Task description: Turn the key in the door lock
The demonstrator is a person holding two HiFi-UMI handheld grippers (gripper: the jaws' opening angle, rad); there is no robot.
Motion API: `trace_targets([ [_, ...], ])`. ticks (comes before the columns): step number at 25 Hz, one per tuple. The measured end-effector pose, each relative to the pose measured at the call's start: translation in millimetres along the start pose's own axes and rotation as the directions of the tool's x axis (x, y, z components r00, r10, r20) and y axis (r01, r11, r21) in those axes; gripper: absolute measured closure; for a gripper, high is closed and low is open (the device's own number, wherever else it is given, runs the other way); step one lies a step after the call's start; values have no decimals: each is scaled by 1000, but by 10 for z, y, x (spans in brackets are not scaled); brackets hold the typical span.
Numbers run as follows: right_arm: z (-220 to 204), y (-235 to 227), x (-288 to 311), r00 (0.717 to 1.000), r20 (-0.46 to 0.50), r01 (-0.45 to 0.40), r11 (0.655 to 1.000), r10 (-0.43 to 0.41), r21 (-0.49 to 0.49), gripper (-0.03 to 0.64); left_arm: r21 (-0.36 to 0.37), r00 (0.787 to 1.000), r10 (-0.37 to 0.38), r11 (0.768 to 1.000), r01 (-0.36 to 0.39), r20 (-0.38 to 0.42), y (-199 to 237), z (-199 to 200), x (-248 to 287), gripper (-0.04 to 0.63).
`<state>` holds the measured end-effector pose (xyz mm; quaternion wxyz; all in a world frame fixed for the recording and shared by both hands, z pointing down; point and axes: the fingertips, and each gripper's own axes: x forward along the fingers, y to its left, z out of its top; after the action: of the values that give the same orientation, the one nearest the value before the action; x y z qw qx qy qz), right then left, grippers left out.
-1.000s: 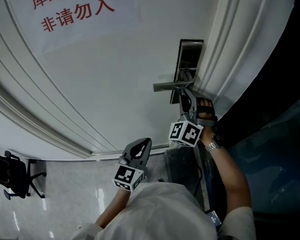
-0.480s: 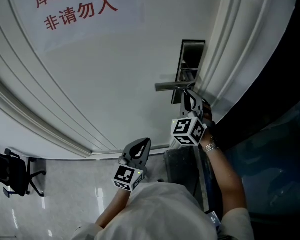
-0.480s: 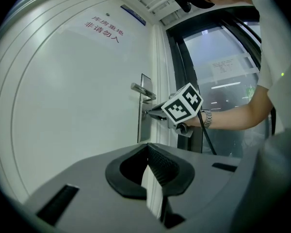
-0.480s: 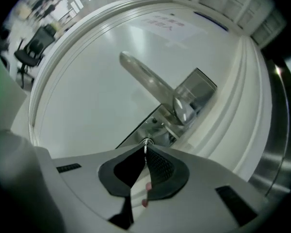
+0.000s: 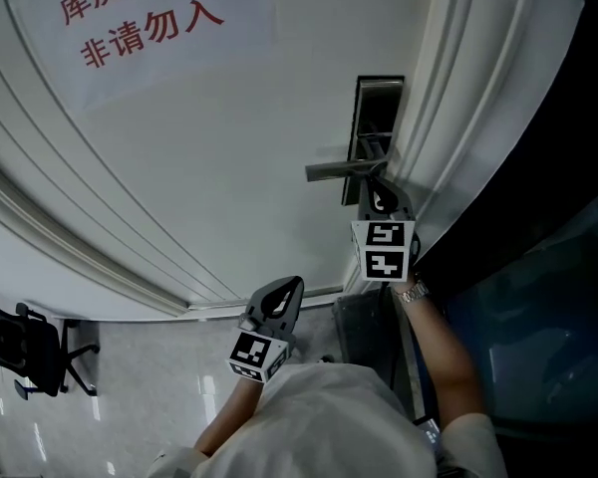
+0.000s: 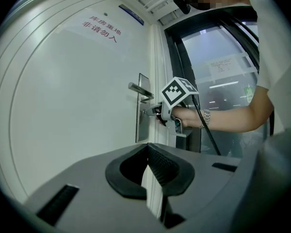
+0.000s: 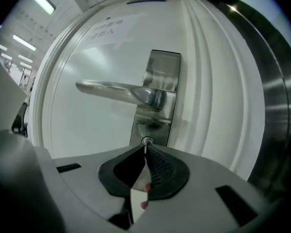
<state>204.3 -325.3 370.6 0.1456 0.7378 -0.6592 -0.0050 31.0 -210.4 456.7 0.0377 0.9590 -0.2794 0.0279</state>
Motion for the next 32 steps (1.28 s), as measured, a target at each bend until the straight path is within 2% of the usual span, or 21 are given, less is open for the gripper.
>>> trace_targets([
  [2, -14, -28, 3, 1000, 12, -26, 990, 24, 140, 605, 3, 1000, 0, 1000, 0, -5, -6, -13, -1, 589],
  [4, -22, -50, 7, 998, 23, -59, 952, 55, 301, 606, 4, 1000, 3, 1000, -3, -5, 1, -13, 1, 589],
  [8, -39, -77, 14, 993, 57, -118, 808, 104, 577, 605, 10, 1000, 4, 1000, -4, -11, 7, -21, 10, 589],
  [12, -65, -102, 10, 986, 109, -163, 627, 124, 762, 606, 12, 1000, 6, 1000, -5, -23, 9, -39, 8, 589],
  [16, -82, -119, 5, 981, 150, -190, 443, 125, 876, 606, 19, 1000, 11, 1000, -10, -27, 20, -32, -3, 589],
  [18, -95, -123, 7, 977, 163, -200, 325, 137, 925, 605, 17, 999, 14, 1000, -14, -28, 28, -31, -9, 589],
  [21, -114, -120, 21, 971, 180, -199, 114, 160, 973, 606, 17, 1000, 18, 1000, -18, -23, 30, -17, -16, 589],
  [22, -116, -119, 24, 968, 187, -201, 72, 167, 977, 606, 18, 1000, 17, 1000, -17, -20, 25, -12, -16, 589],
  [23, -117, -118, 24, 966, 190, -203, 62, 175, 977, 604, 19, 1000, 15, 1000, -14, -21, 16, -14, -15, 589],
  [24, -116, -117, 21, 965, 187, -204, 83, 183, 975, 604, 20, 1000, 11, 1000, -11, -23, 5, -16, -15, 589],
  [27, -102, -89, -17, 961, 170, -215, 205, 218, 955, 604, 20, 1000, 8, 1000, -8, -14, -15, 9, -14, 589],
  [30, -105, -38, -75, 947, 166, -249, 300, 274, 921, 599, 18, 1000, 7, 1000, -7, -11, -23, 8, -7, 589],
  [32, -116, -9, -125, 939, 160, -276, 393, 304, 877, 564, 17, 1000, 3, 1000, -2, -17, -37, -15, 8, 589],
])
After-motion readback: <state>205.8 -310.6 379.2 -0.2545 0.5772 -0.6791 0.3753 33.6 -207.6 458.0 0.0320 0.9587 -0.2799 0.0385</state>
